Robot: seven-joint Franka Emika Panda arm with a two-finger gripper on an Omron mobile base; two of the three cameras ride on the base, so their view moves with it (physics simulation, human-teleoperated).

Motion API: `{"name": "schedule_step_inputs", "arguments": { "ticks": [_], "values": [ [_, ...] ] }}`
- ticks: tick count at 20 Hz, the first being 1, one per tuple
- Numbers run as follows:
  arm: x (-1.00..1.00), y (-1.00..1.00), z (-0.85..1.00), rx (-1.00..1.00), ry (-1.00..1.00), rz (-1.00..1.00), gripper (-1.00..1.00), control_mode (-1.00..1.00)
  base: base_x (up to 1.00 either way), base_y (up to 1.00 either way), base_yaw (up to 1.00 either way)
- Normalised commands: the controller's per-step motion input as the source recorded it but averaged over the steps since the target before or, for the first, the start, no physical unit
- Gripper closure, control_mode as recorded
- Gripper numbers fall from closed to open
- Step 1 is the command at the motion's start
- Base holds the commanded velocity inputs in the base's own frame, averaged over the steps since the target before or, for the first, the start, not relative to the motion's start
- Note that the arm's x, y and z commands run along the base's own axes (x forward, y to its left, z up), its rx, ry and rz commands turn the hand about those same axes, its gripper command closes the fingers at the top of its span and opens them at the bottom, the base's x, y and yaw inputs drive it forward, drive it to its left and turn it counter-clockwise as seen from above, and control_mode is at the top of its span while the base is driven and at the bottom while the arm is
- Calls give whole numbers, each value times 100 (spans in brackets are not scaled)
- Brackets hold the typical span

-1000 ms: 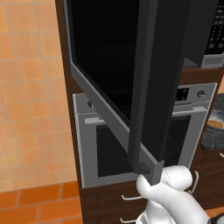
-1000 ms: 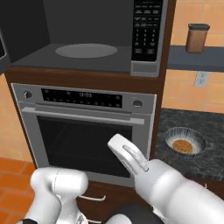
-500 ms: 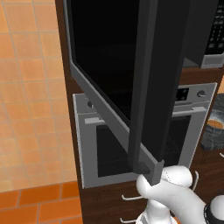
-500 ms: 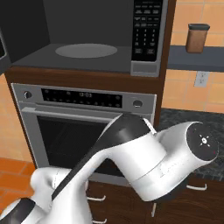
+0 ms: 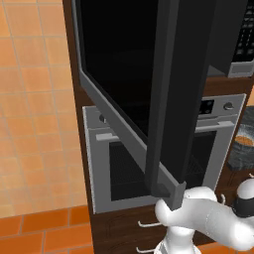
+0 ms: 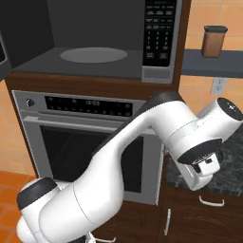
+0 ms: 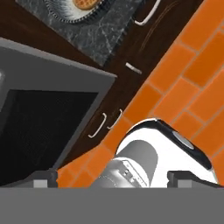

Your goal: Open the microwave, place the bowl with waffle inside the microwave, then close the microwave door and turn it on.

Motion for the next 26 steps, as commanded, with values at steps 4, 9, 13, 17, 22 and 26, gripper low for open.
{"name": "schedule_step_inputs", "arguments": {
  "ticks": [4,9,13,17,22,26],
  "values": [
    [43,-42,-36,15,31,-11,-100,-100,0,0,0],
    [64,-61,-22,16,28,-13,-100,-100,0,0,0],
    [51,-67,-48,12,22,-8,-100,-100,0,0,0],
    [47,-89,-92,2,11,-4,-100,-100,0,0,0],
    [74,-44,-13,7,2,-2,-100,-100,0,0,0],
    [36,-17,-40,3,0,0,-100,-100,0,0,0]
  ]
}}
